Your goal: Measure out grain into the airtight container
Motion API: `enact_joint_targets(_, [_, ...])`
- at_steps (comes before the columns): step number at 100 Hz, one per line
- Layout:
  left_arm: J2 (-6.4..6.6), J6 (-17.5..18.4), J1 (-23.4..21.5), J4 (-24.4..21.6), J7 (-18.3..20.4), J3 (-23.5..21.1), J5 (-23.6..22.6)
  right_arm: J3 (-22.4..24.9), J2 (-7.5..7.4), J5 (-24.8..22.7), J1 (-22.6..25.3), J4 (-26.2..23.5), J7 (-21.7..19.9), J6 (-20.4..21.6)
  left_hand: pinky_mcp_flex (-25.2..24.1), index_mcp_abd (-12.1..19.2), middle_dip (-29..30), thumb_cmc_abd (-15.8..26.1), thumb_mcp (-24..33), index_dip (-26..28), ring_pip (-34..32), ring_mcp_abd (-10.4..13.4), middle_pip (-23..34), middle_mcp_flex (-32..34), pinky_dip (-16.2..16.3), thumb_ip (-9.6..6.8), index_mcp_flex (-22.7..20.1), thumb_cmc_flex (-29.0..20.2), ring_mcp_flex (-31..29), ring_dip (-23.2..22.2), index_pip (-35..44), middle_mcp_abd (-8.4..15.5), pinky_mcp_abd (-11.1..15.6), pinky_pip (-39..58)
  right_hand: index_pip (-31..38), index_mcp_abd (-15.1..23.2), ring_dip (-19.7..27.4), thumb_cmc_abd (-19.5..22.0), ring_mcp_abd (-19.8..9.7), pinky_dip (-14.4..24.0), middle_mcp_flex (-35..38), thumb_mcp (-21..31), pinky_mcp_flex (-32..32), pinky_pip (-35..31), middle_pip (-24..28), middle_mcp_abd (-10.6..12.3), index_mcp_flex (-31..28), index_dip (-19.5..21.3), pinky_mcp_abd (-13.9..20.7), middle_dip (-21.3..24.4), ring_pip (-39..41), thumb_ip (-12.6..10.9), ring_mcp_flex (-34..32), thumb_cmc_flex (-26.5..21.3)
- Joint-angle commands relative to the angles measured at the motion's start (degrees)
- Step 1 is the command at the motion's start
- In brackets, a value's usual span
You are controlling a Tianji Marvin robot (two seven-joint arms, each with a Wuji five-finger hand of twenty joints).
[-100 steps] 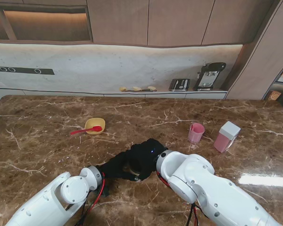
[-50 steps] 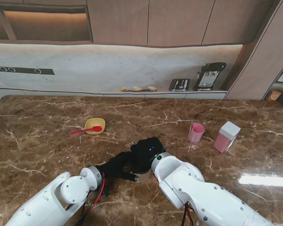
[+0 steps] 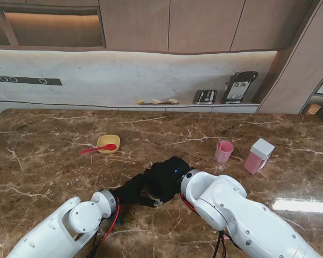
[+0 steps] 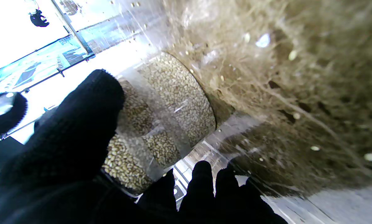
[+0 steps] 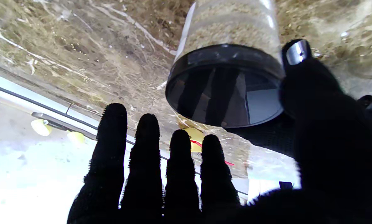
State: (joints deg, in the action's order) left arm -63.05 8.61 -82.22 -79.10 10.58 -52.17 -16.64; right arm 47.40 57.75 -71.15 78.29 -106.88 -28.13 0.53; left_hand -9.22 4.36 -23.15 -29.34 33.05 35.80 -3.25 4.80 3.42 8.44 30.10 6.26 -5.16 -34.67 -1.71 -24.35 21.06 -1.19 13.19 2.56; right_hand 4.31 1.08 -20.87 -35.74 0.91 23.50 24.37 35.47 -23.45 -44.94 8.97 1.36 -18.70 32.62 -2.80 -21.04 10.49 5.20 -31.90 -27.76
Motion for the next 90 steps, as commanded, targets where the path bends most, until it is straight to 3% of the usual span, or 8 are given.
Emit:
enact_joint_targets(1, [0.3,-0.8,-1.3,2.0,0.9,0.9,-0.3,-0.7,-0.2,1.2,-1.4,1.6,-1.6,-0.2,5.1,5.7,-1.0,3.0,1.0,1.0,-2.1,-8.9,-0.1,-1.5,5.5,-2.61,-2.4,-1.2,-1.3,-1.0,5.2,1.4,-16.9,9.2,0.1,1.3,1.5,-2.1,0.9,1.5,-1.0,0.1,-1.2,0.2,0.6,-0.6,1.0,0.1,-1.1,0.5,0.6,0.1,0.1,-4.2])
enact_joint_targets(8, [0.3,-0.8,-1.3,2.0,0.9,0.9,-0.3,-2.2,-0.26,1.4,-2.6,3.0,-1.3,-0.4,5.1,5.6,-1.1,3.1,1.0,1.0,-2.1,-8.8,-0.1,-1.4,5.5,-2.61,-2.4,-1.1,-1.3,-1.0,5.2,1.4,-16.9,9.2,3.7,-0.1,-0.6,-3.1,-0.5,2.1,1.2,2.7,-3.5,-1.4,3.9,-0.4,-0.2,2.6,-0.5,-2.0,3.1,0.9,-3.4,-5.9])
enact_joint_targets(17, [0.33,-0.8,-1.2,2.0,1.0,0.9,-0.3,-3.9,-0.32,1.6,-3.6,4.4,-1.1,-1.0,5.1,5.5,-1.1,3.1,1.0,1.1,-2.1,-8.8,0.0,-1.3,5.5,-2.62,-2.4,-1.2,-1.3,-1.0,5.2,1.4,-16.9,9.2,8.5,-0.3,-6.2,-8.9,-2.6,3.0,4.2,19.0,-6.9,-4.8,9.7,0.6,-2.5,5.2,1.4,-8.0,8.8,3.1,-8.4,-2.4])
enact_joint_targets(23, [0.35,-0.8,-1.2,2.0,1.1,0.9,-0.3,-4.7,-0.28,2.1,-4.0,5.2,-0.1,-1.4,5.1,5.6,-1.1,3.2,1.0,1.1,-2.1,-8.9,0.0,-1.4,5.5,-2.62,-2.4,-1.2,-1.3,-1.0,5.2,1.4,-16.9,9.2,11.4,1.3,-9.2,-9.9,-3.6,3.6,7.3,23.2,-9.4,-7.2,12.3,1.5,-5.7,6.8,2.1,-10.3,12.5,3.8,-11.4,-1.3])
enact_joint_targets(49, [0.32,-0.8,-1.3,2.0,0.9,0.9,-0.3,-6.2,0.32,1.5,-3.4,7.0,6.6,-4.2,5.1,5.5,-1.0,3.1,1.0,1.2,-2.1,-8.9,0.0,-1.4,5.4,-2.64,-2.5,-1.4,-1.3,-1.0,5.5,1.3,-16.9,9.1,18.5,6.1,-16.1,-0.4,-5.8,5.5,19.6,21.7,-19.7,-19.0,17.9,3.1,-14.6,11.3,4.0,-14.8,25.7,3.4,-22.7,3.6])
enact_joint_targets(64, [0.36,-1.0,-1.4,1.9,1.0,0.8,-0.4,-7.1,0.73,-0.8,-2.5,8.4,12.1,-6.6,5.1,3.5,-1.2,3.2,1.3,1.9,-2.2,-8.9,0.3,-1.2,5.4,-2.65,-2.7,-1.6,-1.4,-1.0,6.8,1.3,-16.8,9.2,18.6,5.5,-15.9,0.7,-6.0,4.5,26.3,20.4,-25.2,-24.9,18.7,3.1,-18.3,9.4,4.4,-14.0,28.8,3.1,-29.6,5.3])
enact_joint_targets(84, [0.4,-1.5,-1.6,1.5,1.3,0.6,-0.1,-8.5,0.92,-3.3,-2.0,9.3,15.0,-9.6,5.1,0.6,-1.2,3.4,2.0,2.0,-2.2,-8.9,0.6,-1.1,5.5,-2.47,-3.6,-1.6,-1.4,-1.1,8.3,1.2,-16.8,9.3,20.6,3.7,-15.5,0.9,-6.2,2.8,31.2,20.0,-29.4,-28.5,20.1,2.6,-21.9,8.1,5.5,-14.1,29.4,2.9,-34.4,6.0])
enact_joint_targets(90, [0.42,-1.5,-1.6,1.5,1.4,0.6,-0.2,-8.8,0.97,-3.5,-1.9,9.6,15.8,-10.0,5.1,0.5,-1.2,3.5,2.0,1.9,-2.2,-8.9,0.6,-1.1,5.5,-2.43,-3.6,-1.5,-1.4,-1.1,8.4,1.1,-16.8,9.3,23.3,3.4,-15.3,1.5,-5.9,0.0,33.6,19.5,-30.5,-30.5,20.8,2.1,-23.7,6.3,5.4,-14.1,29.4,2.9,-36.0,6.9])
